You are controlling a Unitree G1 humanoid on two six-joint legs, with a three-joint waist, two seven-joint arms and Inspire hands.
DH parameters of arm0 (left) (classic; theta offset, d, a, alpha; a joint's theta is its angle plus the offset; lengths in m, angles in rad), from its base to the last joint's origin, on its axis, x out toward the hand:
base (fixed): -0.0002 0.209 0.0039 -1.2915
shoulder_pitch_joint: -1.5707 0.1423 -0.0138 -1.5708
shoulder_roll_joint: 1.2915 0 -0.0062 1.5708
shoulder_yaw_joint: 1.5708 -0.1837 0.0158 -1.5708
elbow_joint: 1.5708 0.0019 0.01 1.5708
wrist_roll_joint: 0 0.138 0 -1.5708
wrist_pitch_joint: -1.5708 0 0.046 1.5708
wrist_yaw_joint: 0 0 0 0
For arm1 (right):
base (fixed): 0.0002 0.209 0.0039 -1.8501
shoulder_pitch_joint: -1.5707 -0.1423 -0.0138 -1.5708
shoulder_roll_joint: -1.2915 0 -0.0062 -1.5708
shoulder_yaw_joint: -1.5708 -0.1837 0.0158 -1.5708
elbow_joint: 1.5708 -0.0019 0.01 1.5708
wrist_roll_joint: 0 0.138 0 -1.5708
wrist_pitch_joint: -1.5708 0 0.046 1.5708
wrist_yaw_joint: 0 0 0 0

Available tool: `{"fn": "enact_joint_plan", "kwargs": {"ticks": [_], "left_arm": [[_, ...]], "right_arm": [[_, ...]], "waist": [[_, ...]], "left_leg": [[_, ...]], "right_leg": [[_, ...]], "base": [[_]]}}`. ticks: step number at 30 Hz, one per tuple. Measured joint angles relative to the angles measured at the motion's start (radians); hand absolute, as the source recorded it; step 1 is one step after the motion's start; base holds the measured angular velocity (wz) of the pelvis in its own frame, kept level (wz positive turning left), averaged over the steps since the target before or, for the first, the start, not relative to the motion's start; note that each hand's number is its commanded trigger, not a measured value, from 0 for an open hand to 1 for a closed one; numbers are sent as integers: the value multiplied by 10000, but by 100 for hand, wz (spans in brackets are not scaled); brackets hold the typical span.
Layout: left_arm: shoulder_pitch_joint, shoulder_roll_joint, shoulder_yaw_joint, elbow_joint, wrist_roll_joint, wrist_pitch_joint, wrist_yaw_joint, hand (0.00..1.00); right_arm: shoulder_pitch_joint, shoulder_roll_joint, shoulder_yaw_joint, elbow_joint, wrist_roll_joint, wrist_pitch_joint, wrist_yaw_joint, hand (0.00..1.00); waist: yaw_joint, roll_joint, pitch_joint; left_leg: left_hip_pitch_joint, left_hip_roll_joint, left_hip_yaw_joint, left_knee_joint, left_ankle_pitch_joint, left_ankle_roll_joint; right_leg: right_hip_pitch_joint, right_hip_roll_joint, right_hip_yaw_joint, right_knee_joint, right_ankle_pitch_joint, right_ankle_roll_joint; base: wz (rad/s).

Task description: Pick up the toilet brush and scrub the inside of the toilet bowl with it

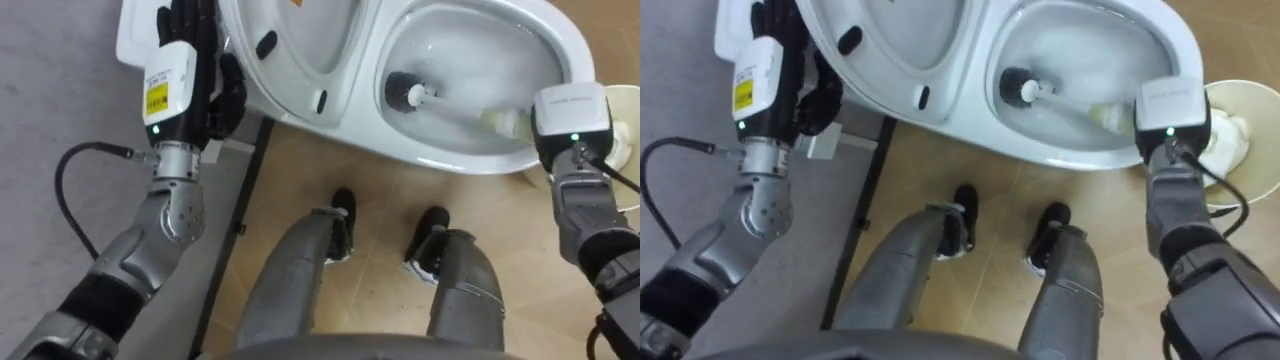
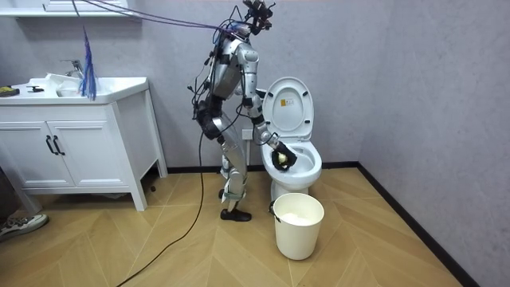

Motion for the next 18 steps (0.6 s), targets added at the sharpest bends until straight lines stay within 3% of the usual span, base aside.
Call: {"fn": "enact_joint_plan", "kwargs": {"ticks": [3,4,6,9,10,13,18], "left_arm": [[205,9,93,89,-288,-74,96,0],[174,24,77,108,-281,-79,92,0],[47,29,41,118,-309,-73,-15,0],[-268,134,-106,44,-387,-61,-145,0],[-303,195,-55,-79,-363,-61,-85,0],[-300,305,262,-580,-120,29,108,0],[-413,306,462,-894,349,137,129,0]], "right_arm": [[-10,209,-60,1,328,16,183,100],[-141,168,-52,90,416,21,289,100],[-493,-142,138,451,527,-21,335,100],[-1116,-786,605,1032,1584,-499,266,100],[-1305,-893,554,1190,1980,-780,248,100],[-1392,-944,119,1233,2381,-1501,140,100],[-1548,-1082,-65,1130,1861,-1603,41,100]], "waist": [[2,60,-11],[97,-21,47],[248,-44,76],[374,-199,184],[371,-350,274],[118,-799,432],[7,-876,422]], "left_leg": [[188,51,72,-160,23,-36],[204,55,113,-208,35,-56],[192,55,129,-205,78,-91],[68,11,163,-168,100,-106],[-60,-38,156,-78,134,-110],[-482,-173,130,236,140,-115],[-1010,-310,194,618,173,-3]], "right_leg": [[123,28,61,-137,-16,-24],[67,3,110,-117,-33,-49],[13,-2,118,-108,-45,-69],[-222,-81,192,141,-142,-105],[-379,-173,181,336,-221,-149],[-874,-422,184,939,-463,-189],[-1449,-650,272,1356,-453,-146]], "base": [[-9],[-8],[-2],[5],[14],[24],[3]]}}
